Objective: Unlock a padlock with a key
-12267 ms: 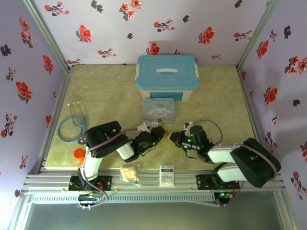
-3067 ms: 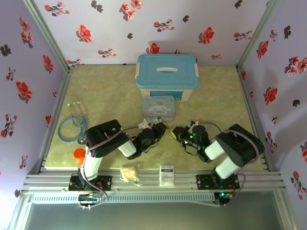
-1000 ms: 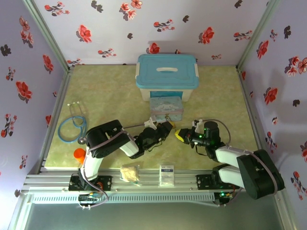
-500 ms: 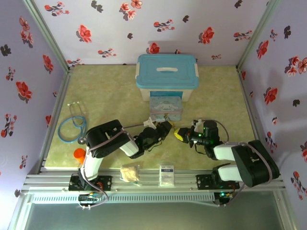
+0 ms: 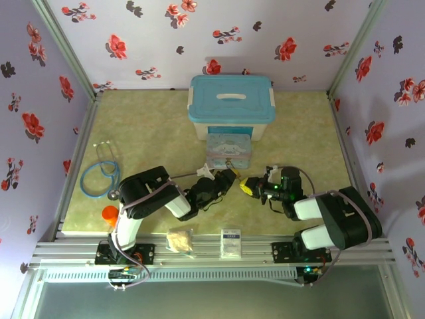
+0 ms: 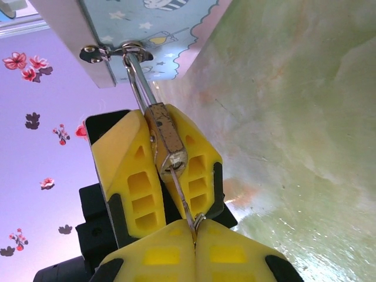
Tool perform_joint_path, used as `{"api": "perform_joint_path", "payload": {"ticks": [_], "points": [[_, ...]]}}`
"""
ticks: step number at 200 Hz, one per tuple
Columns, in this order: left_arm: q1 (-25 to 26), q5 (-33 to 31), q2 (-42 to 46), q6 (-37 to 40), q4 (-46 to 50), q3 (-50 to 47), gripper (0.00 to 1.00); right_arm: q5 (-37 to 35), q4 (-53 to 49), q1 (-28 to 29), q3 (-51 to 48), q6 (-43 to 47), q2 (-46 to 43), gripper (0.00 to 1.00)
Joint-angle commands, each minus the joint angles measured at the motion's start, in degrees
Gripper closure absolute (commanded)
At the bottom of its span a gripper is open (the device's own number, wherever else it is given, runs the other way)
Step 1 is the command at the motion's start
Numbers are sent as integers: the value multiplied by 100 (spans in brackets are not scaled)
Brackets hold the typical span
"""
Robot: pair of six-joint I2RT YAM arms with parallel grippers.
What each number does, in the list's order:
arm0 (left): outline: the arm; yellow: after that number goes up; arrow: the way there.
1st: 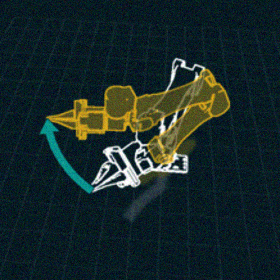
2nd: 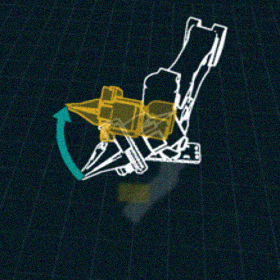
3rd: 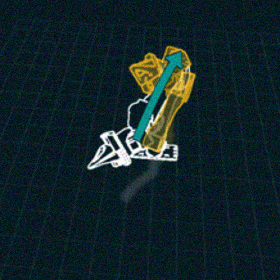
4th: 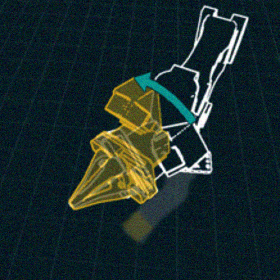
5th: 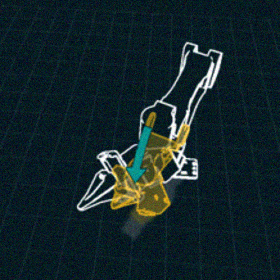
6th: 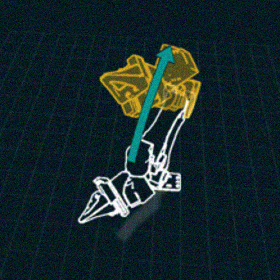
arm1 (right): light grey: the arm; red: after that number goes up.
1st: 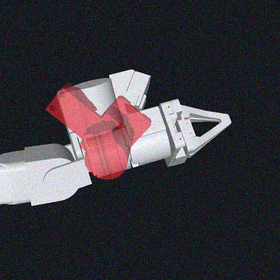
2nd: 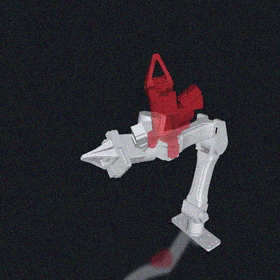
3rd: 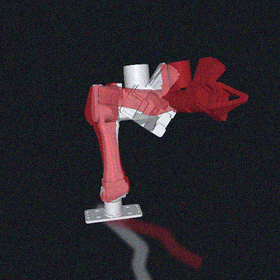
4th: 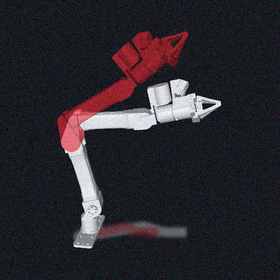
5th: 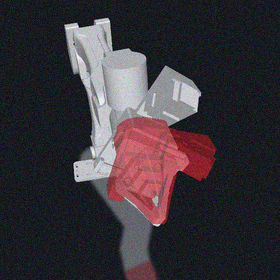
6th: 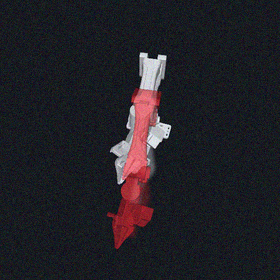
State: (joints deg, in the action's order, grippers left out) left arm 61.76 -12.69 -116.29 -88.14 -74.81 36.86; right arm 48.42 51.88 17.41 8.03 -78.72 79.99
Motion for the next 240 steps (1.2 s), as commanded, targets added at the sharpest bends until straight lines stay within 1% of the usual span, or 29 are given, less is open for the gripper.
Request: {"api": "perform_joint_path", "payload": {"ticks": [1, 16, 32, 43, 53, 63, 84, 94, 103, 118, 125, 156, 172, 189, 207, 224, 240], "points": [[209, 801, -30, 171, -52, -78, 100, -408, 313, -70, 104, 383, -262, 100], [231, 838, 37, 289, -17, -44, 100, -389, 67, -64, 154, 507, -269, 100], [215, 650, 29, 180, 1, -174, 100, -356, -146, -78, 176, 643, -278, 100], [184, 600, -33, 66, 1, -274, 100, -453, -815, -63, 238, 1023, -392, 100], [164, 610, -115, -45, 1, -334, 96, -625, -1449, -5, 271, 1384, -589, 100], [163, 620, -174, -88, 1, -357, 96, -770, -1827, 79, 269, 1596, -754, 100], [181, 613, -271, -162, -8, -421, 91, -843, -1897, 174, 178, 1661, -855, 100], [179, 600, -279, -114, 1, -464, 87, -841, -1961, 187, 157, 1700, -837, 100], [179, 571, -248, -76, 1, -501, 81, -856, -2034, 198, 155, 1751, -836, 100], [179, 510, -194, -16, 11, -590, 79, -876, -2052, 215, 116, 1795, -901, 100], [179, 477, -164, -8, 12, -632, 76, -914, -2129, 235, 103, 1843, -977, 100], [170, 306, -76, 25, 19, -822, 60, -1384, -3212, 478, 257, 2379, -1585, 100], [178, 178, 49, 95, 10, -939, 54, -1794, -3800, 677, 383, 2634, -2026, 100], [191, 37, 371, 363, 40, -1059, 52, -2290, -4294, 926, 479, 2900, -2489, 100], [196, -132, 741, 516, 113, -1224, 51, -2654, -4457, 1097, 471, 3059, -2967, 100], [193, -214, 1057, 701, 88, -1359, 52, -2661, -4329, 1205, 467, 3082, -3249, 100], [217, -198, 1393, 1085, 71, -1379, 52, -2586, -4154, 1316, 511, 3082, -3337, 100]]}}
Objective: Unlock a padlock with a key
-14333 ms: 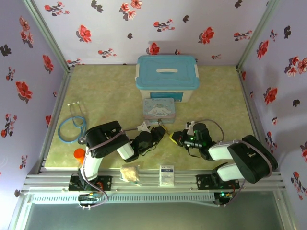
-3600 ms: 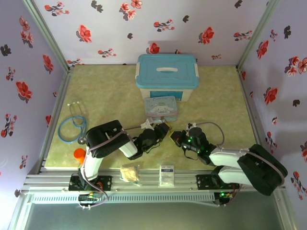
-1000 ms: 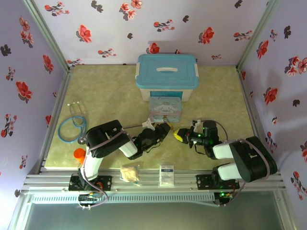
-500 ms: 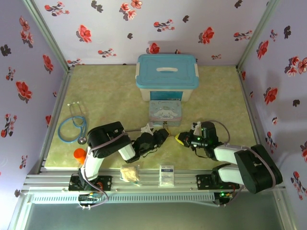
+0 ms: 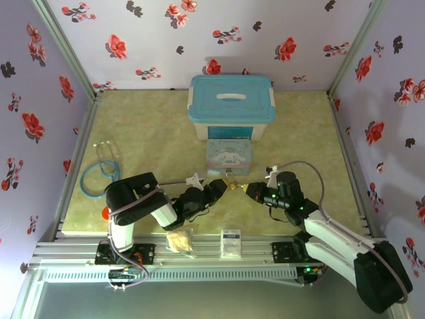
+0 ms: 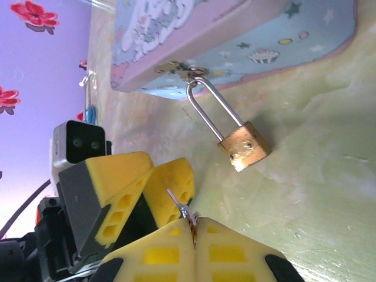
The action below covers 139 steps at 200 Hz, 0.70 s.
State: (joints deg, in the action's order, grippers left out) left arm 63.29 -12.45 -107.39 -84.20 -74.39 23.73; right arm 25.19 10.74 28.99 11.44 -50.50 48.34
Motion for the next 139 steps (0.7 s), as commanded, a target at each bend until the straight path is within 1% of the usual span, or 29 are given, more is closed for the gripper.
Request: {"api": "perform_joint_path", "payload": {"ticks": [1, 13, 22, 43, 62, 80, 102, 127, 139], "points": [[67, -222, 528, 724, 34, -63, 52, -261, -26, 163, 172, 260, -174, 100], [87, -140, 796, 1081, 45, -15, 52, -209, 160, 273, 194, 241, -176, 100], [98, -59, 975, 1349, 85, 41, 51, -152, 519, 323, 132, 117, -194, 100], [91, 106, 1136, 1429, 69, 110, 50, -85, 1582, 361, -142, -377, -239, 100], [140, 259, 1118, 1468, 83, 225, 50, -86, 2155, 366, -250, -675, -234, 100], [225, 260, 1123, 1508, 80, 294, 49, -43, 2348, 379, -222, -805, -218, 100], [329, 200, 1334, 1644, 129, 375, 51, 46, 2601, 388, -204, -936, -187, 100], [327, 120, 1440, 1698, 286, 428, 55, 128, 2581, 405, -152, -925, -158, 100], [324, 118, 1398, 1697, 226, 430, 60, 151, 2566, 422, -141, -910, -127, 100]]}}
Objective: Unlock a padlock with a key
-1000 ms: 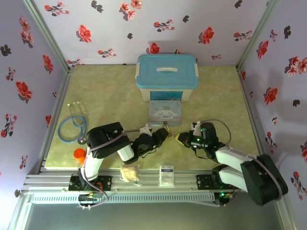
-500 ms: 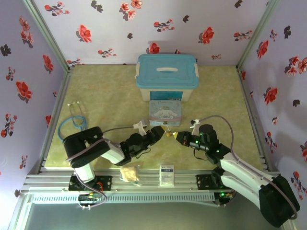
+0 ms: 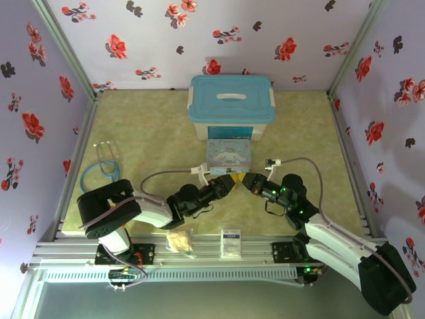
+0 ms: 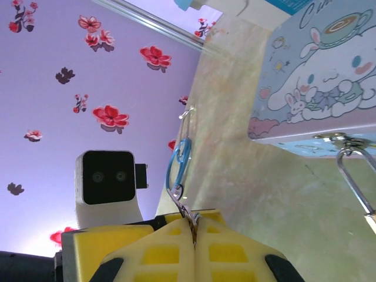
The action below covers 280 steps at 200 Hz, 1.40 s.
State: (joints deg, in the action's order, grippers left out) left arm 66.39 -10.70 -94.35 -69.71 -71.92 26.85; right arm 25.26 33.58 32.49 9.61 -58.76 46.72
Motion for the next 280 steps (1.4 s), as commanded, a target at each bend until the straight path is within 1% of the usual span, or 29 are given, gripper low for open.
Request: {"api": "perform_joint_path", "payload": {"ticks": [1, 17, 39, 61, 78, 95, 110, 138, 149, 163, 206, 233, 242, 246, 250, 258, 259, 262, 266, 272, 280], "points": [[14, -56, 88, 248, -22, 118, 60, 145, 285, 73, 42, -83, 37, 100], [14, -39, 73, 294, -49, 175, 60, 191, 350, 112, 42, -117, 106, 100], [-2, -55, 146, 455, 14, 254, 58, 178, 485, 180, -14, -150, 194, 100], [-123, -106, 219, 309, 422, 284, 53, 153, 571, 220, -64, -195, 173, 100], [-187, -81, 195, 279, 392, 267, 54, 143, 535, 255, -68, -180, 154, 100], [-201, -39, 145, 334, 180, 269, 59, 159, 535, 297, -69, -170, 185, 100], [-208, -32, 144, 370, 194, 321, 61, 155, 524, 317, -73, -161, 206, 100], [-214, 6, 109, 388, 195, 373, 71, 165, 544, 354, -73, -142, 250, 100], [-216, 0, 110, 380, 195, 358, 77, 165, 519, 363, -73, -120, 271, 100], [-214, -20, 105, 388, 205, 340, 81, 151, 473, 372, -80, -85, 307, 100], [-214, -77, 132, 392, 204, 294, 91, 163, 463, 390, -90, -65, 338, 100], [-224, -101, 219, 491, 392, 306, 100, 150, 379, 390, -31, -4, 343, 100], [-232, -99, 269, 567, 441, 305, 100, 155, 315, 390, -1, 50, 332, 100], [-232, -92, 298, 608, 481, 307, 100, 154, 273, 390, 25, 78, 323, 95], [-243, -74, 339, 654, 549, 319, 100, 144, 216, 385, 44, 118, 308, 88], [-280, 16, 458, 797, 751, 356, 100, 108, 65, 381, 90, 209, 230, 66], [-287, 24, 477, 817, 786, 356, 100, 101, 50, 381, 96, 226, 218, 65], [-312, 92, 542, 869, 921, 377, 100, 84, -24, 381, 116, 270, 177, 55], [-358, 177, 638, 942, 1136, 423, 100, 55, -113, 374, 151, 327, 119, 47], [-447, 331, 801, 1040, 1543, 502, 100, 0, -225, 372, 184, 427, 12, 39], [-568, 553, 991, 1198, 2154, 648, 100, -118, -366, 372, 216, 573, -144, 33]]}}
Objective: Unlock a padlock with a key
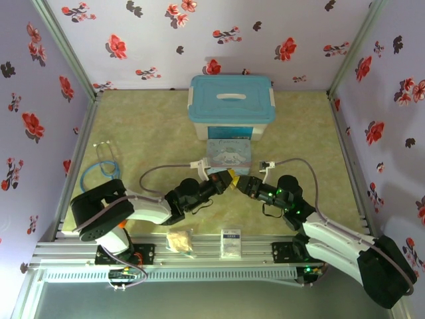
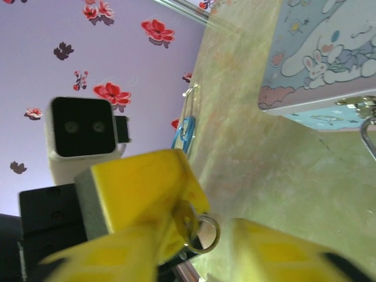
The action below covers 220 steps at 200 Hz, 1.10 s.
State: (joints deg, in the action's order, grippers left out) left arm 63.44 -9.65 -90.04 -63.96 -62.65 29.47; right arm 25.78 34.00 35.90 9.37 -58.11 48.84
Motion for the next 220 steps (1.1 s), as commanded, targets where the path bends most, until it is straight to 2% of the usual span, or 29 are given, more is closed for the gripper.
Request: {"api": "perform_joint_path", "payload": {"ticks": [1, 10, 27, 56, 80, 114, 132, 150, 180, 200, 220], "points": [[-285, 474, 577, 645, 1263, 407, 100, -188, -427, 31, 240, 522, -374, 32], [-373, 654, 803, 885, 1846, 530, 100, -428, -559, 24, 234, 723, -612, 27], [-409, 717, 1149, 1193, 2308, 590, 100, -1040, -560, 29, 102, 1022, -983, 15], [-583, 1264, 1419, 1246, 2352, 661, 100, -1480, 506, 40, -150, 1116, -1153, 13], [-673, 1666, 1608, 1388, 2644, 908, 100, -1341, 1084, 81, -82, 1106, -1060, 13], [-691, 1861, 1786, 1718, 3013, 1195, 100, -721, 1380, 176, 265, 945, -571, 32], [-757, 1970, 1838, 1766, 2907, 1198, 100, -513, 2041, 213, 195, 682, -298, 48], [-808, 2170, 1835, 1649, 2557, 1140, 100, -435, 2713, 258, 61, 489, -62, 49], [-829, 2296, 1670, 1468, 2293, 1159, 100, -155, 3077, 380, 125, 403, 152, 50], [-833, 2292, 1619, 1352, 2081, 1102, 100, -160, 3034, 409, 123, 405, 177, 54], [-833, 2317, 1591, 1263, 2007, 1135, 100, -267, 2955, 410, 76, 427, 176, 62]]}}
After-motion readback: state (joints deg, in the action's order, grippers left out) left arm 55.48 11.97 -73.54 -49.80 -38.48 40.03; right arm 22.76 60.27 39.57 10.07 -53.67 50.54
